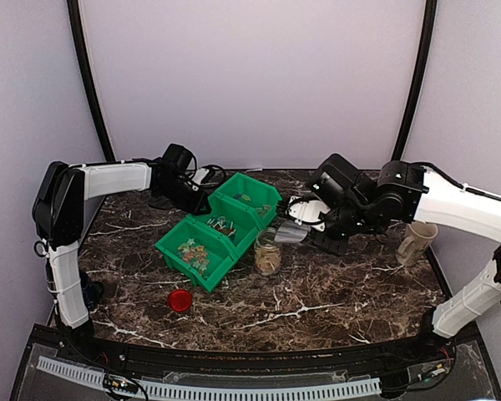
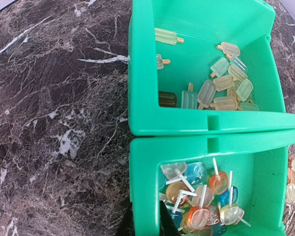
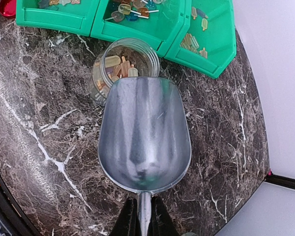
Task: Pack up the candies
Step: Place the fake candies in the packing bottle.
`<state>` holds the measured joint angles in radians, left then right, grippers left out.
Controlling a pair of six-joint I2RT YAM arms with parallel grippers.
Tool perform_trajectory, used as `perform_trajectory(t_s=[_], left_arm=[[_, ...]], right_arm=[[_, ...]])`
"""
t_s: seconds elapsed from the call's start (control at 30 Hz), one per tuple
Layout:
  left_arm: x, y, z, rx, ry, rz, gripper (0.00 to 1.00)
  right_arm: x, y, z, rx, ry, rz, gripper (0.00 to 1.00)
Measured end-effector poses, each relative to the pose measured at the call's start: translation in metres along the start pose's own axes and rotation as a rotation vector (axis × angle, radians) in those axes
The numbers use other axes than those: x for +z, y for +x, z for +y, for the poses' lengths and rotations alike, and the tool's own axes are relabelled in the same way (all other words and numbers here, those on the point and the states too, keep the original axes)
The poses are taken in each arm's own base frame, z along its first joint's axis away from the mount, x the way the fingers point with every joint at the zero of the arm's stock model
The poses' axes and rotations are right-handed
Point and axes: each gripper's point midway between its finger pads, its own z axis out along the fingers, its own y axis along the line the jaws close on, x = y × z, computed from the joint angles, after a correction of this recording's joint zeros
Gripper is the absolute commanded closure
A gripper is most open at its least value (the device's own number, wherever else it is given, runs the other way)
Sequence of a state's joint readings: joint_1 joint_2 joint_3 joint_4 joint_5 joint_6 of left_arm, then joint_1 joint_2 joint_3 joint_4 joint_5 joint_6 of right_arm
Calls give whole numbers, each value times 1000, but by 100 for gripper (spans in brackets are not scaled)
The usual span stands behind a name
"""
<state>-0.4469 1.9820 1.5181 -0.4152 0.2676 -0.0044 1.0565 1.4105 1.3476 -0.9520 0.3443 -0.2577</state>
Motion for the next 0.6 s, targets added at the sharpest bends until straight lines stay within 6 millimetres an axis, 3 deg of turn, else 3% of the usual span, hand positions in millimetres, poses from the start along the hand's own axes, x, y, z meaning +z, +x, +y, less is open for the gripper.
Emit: perform_trajectory(t_s=[0.4,0.6], left_arm=[[-1,-1,5,-5,-18,-1,100],[-2,-1,6,-6,-22,0,100]], right_arm=[[-6,-8,-7,2,49,-51,100],[-7,-17,-21,70,102,-118,100]])
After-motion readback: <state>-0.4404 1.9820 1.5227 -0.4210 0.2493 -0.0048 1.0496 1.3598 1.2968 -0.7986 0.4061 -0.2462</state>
